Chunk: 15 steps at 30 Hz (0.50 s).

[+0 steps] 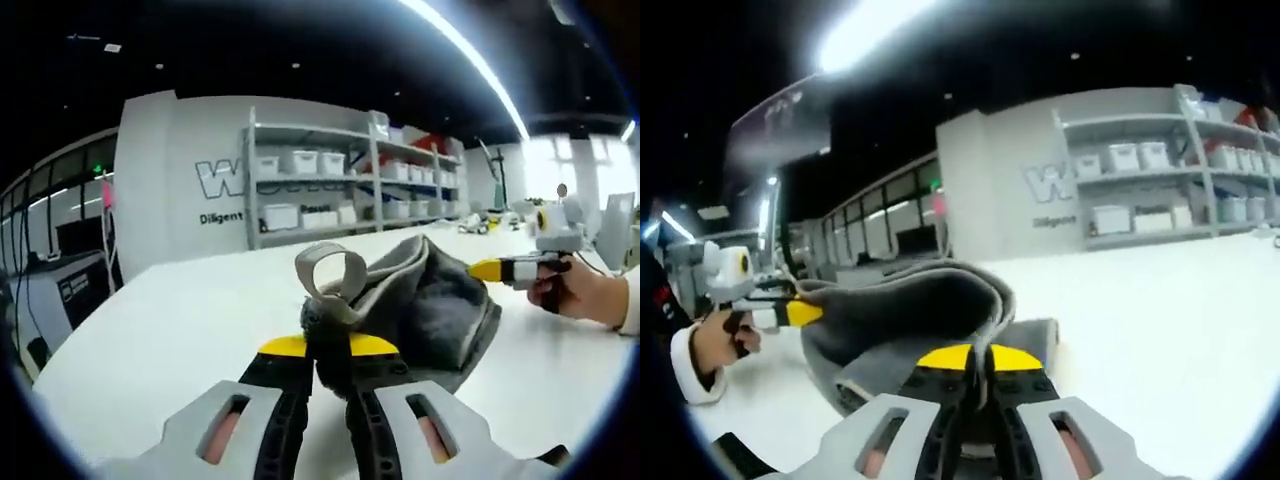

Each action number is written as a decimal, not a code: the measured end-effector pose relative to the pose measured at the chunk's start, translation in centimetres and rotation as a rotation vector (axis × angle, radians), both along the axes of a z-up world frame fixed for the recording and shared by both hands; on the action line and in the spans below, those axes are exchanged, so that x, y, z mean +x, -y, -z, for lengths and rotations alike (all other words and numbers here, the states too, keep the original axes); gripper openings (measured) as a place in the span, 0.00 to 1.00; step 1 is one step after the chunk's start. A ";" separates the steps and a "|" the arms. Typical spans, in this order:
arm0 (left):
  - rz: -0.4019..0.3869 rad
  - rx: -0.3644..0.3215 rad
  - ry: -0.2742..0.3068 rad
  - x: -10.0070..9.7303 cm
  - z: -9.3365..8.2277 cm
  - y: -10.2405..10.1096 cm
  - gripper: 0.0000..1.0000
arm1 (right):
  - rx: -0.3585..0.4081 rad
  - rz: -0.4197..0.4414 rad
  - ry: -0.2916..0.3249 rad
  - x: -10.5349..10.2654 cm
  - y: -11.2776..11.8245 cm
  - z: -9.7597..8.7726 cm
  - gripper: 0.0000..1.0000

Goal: Open the folded towel by lifting each exposed corner and separating the folded layers until the towel lies flat within the target outline without major curled edges

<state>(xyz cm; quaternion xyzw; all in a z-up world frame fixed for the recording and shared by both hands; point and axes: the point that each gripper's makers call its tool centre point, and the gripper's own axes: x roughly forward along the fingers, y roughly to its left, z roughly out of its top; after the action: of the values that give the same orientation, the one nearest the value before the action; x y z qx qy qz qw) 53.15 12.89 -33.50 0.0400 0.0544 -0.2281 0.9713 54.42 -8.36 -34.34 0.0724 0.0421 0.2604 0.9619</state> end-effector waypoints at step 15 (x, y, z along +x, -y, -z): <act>0.026 -0.036 -0.008 -0.5 -0.7 0.7 0.08 | 0.033 -0.066 0.091 -1.0 -2.0 -2.2 0.00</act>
<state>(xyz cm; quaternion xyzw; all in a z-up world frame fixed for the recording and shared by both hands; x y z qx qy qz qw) 52.65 12.19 -32.82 0.0223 0.0535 -0.2417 0.9686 53.42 -6.40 -32.12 0.0749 -0.0036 0.2955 0.9524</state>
